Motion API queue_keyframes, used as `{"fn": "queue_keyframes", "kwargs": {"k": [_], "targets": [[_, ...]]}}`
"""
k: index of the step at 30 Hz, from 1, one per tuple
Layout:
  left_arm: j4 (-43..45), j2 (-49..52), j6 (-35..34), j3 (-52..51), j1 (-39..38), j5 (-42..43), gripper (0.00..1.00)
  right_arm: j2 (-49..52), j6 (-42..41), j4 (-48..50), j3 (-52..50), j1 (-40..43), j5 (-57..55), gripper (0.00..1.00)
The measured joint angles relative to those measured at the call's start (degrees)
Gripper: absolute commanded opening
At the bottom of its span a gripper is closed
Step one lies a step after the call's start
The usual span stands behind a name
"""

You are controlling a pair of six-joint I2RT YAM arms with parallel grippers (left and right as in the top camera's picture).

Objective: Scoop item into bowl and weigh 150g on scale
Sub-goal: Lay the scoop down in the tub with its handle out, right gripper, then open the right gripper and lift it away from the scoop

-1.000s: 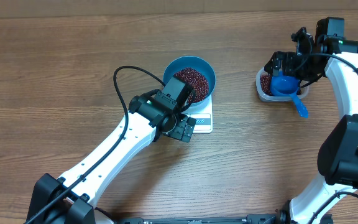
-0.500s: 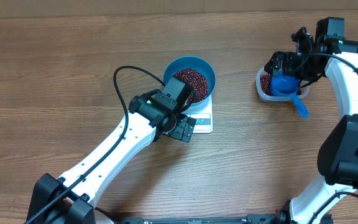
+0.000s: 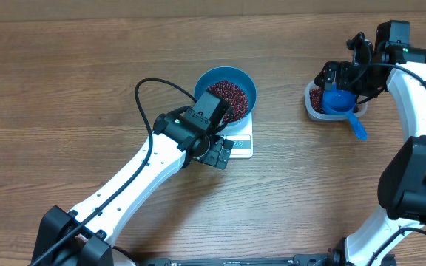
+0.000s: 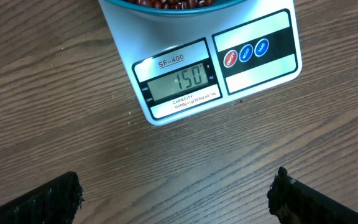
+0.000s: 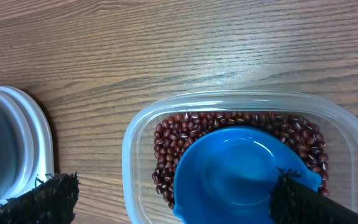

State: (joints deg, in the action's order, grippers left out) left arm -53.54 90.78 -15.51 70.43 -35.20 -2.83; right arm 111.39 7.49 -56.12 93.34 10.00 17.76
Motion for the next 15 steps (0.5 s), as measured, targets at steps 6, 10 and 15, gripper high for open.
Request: {"fn": "queue_keyframes", "kwargs": {"k": [6,10,15], "targets": [[0.0,0.0,0.0,0.0,0.0,0.0,0.99,-0.28,-0.02,0.02,-0.04,-1.18,-0.02,1.0],[0.0,0.0,0.0,0.0,0.0,0.0,1.0,-2.58,0.0,-0.02,-0.15,-2.56,0.02,1.0],[0.0,0.0,0.0,0.0,0.0,0.0,1.0,-7.78,-0.02,-0.02,-0.15,-2.62,0.02,1.0]]}}
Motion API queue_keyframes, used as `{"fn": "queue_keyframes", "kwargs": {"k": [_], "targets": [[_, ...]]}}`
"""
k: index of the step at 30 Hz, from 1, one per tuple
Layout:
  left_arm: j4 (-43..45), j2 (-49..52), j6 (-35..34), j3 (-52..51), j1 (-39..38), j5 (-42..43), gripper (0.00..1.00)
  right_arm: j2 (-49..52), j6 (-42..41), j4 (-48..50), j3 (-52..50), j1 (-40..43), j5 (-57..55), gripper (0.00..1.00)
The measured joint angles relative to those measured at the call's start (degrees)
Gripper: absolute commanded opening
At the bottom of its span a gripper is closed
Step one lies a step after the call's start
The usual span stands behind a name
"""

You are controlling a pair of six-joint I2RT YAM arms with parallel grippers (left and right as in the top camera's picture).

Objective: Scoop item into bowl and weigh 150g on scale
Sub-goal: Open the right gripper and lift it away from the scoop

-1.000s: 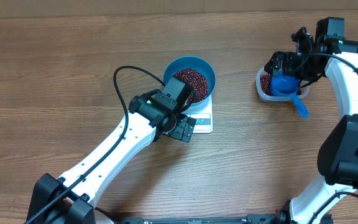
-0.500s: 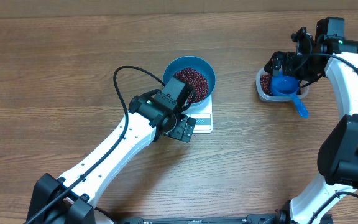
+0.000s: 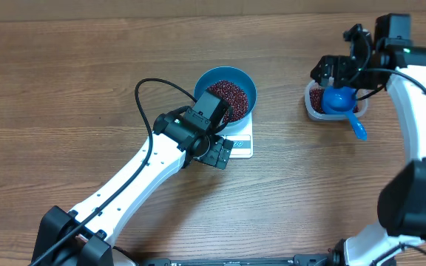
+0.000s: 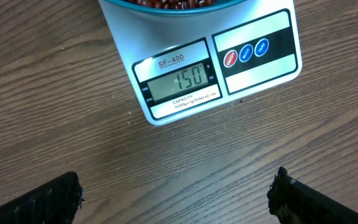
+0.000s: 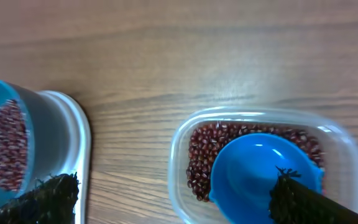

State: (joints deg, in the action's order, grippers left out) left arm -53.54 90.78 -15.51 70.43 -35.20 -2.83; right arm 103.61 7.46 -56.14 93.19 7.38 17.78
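A blue bowl (image 3: 228, 92) full of red beans sits on the white scale (image 3: 240, 142); its display (image 4: 180, 79) reads 150. My left gripper (image 4: 176, 193) hangs open over bare wood just in front of the scale. At the right, a clear tub (image 3: 318, 103) of red beans holds the empty blue scoop (image 5: 260, 174), whose handle (image 3: 356, 125) sticks out over the rim. My right gripper (image 5: 173, 193) is open above the tub with nothing between its fingers.
The left arm's black cable (image 3: 150, 89) loops over the table left of the bowl. Both arms' white links reach in from the near edge. Wooden tabletop (image 3: 65, 96) lies all round.
My right gripper has risen and drawn back from the tub, so the bowl and scale edge now show in its view. The scoop stays in the tub. The left arm is unmoved.
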Motion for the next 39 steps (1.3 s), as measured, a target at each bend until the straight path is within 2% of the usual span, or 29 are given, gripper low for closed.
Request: {"fn": "queue_keyframes", "kwargs": {"k": [7,29,39], "targets": [[0.0,0.0,0.0,0.0,0.0,0.0,1.0,-6.82,0.02,-0.02,0.0,0.0,0.0,1.0],[0.0,0.0,0.0,0.0,0.0,0.0,0.99,-18.34,0.02,-0.04,0.0,0.04,0.0,1.0],[0.0,0.0,0.0,0.0,0.0,0.0,0.99,-28.7,0.02,0.0,0.0,0.02,0.02,1.0]]}}
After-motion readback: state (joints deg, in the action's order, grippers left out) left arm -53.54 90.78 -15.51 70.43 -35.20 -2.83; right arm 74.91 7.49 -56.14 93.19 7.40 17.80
